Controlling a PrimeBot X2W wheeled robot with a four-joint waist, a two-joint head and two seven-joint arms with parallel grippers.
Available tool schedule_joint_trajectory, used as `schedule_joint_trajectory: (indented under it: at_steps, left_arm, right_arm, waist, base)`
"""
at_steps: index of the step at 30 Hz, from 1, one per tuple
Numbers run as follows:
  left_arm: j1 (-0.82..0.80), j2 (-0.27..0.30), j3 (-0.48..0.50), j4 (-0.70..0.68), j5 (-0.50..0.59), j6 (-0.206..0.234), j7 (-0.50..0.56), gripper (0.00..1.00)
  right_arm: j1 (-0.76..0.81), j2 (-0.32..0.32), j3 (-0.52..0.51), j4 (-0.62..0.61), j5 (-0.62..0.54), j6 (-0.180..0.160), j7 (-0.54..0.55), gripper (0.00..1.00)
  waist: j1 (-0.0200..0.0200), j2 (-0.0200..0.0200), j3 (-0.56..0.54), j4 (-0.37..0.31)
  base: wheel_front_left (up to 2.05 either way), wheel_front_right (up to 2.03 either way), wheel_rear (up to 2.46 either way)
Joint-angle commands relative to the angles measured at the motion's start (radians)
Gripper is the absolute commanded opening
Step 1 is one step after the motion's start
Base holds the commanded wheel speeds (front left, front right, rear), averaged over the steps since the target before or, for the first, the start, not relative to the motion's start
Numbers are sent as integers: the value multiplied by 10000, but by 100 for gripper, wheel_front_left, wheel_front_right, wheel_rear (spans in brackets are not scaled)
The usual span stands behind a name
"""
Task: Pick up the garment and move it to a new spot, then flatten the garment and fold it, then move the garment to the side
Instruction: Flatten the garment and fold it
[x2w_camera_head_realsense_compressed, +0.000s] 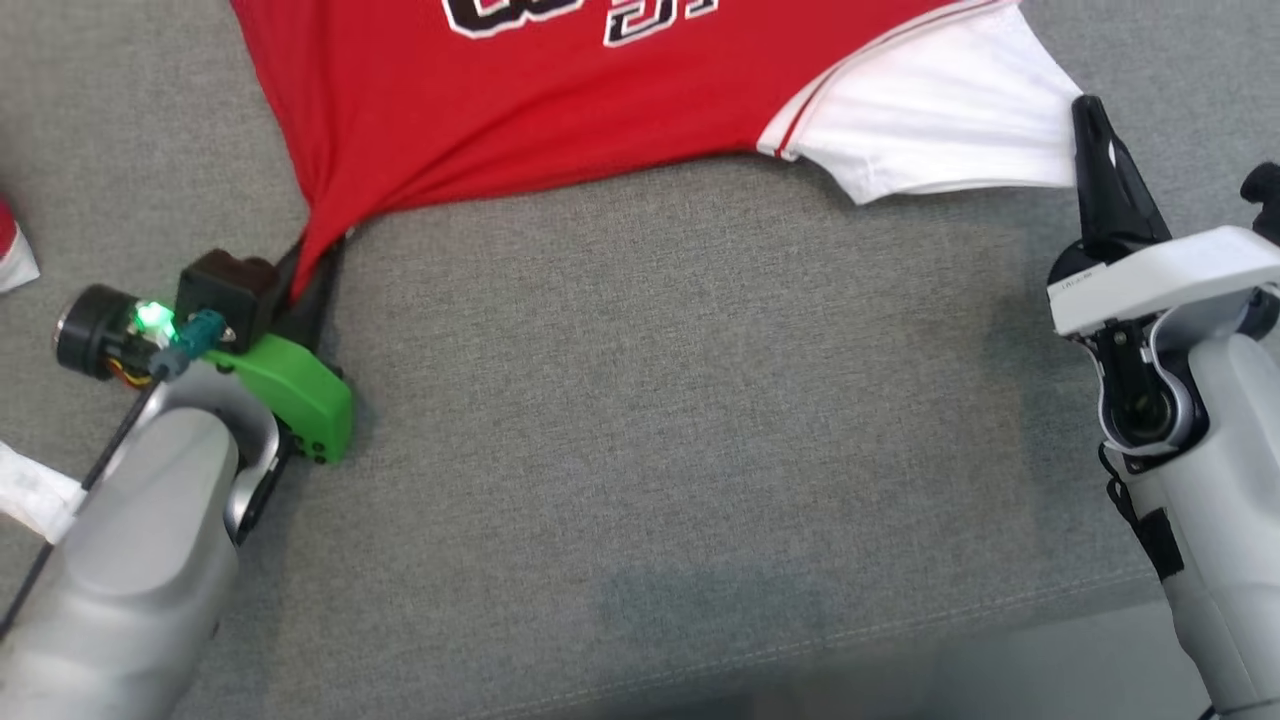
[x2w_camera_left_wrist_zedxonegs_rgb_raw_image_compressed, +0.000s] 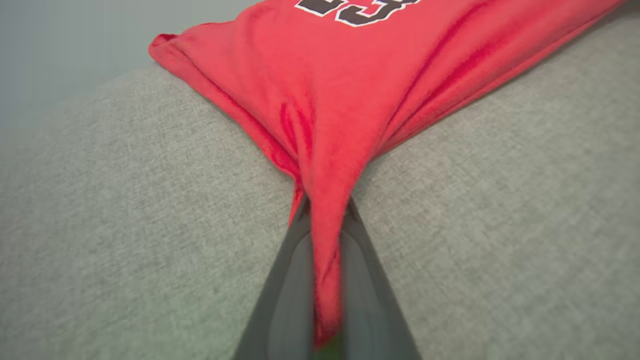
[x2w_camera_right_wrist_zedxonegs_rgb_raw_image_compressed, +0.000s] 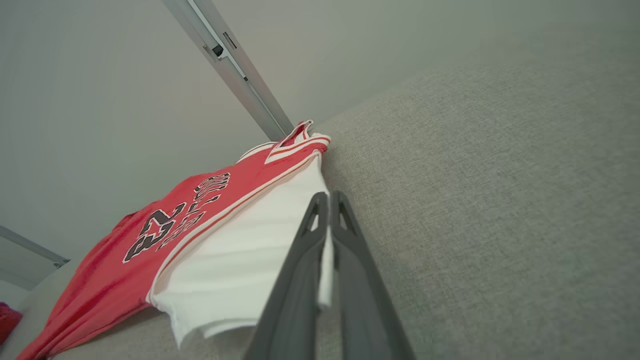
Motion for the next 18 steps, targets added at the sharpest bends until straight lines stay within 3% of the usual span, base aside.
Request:
schedule_joint_trajectory:
  at_steps: [1,7,10,18]
  left_arm:
    - [583,25,-181,122,-61,-86,222,0]
    - [2019,375,-339,-966,-740,-54,734,0]
    - [3025,545,-272,-1677,-1151,183,989,0]
    - [6191,734,-352,-4355,-2033,1545,1842,0]
  right_arm:
    - [275,-162,-124,-53,79,-38,4,0]
    - [1930,-502,-610,-950,279,-38,307,0]
    - [3016,-554,-948,-1438,425,-38,586,0]
    - [6052,-407,-1827,-2409,680,-38,1294,0]
  waist:
    - [1,87,-501,-9]
    - [1,87,-1472,-45]
    - [1,87,-1965,-77]
    - [1,87,-2749,-153]
  base:
    - [0,0,0]
    - [0,0,0]
    - [0,0,0]
    - [0,0,0]
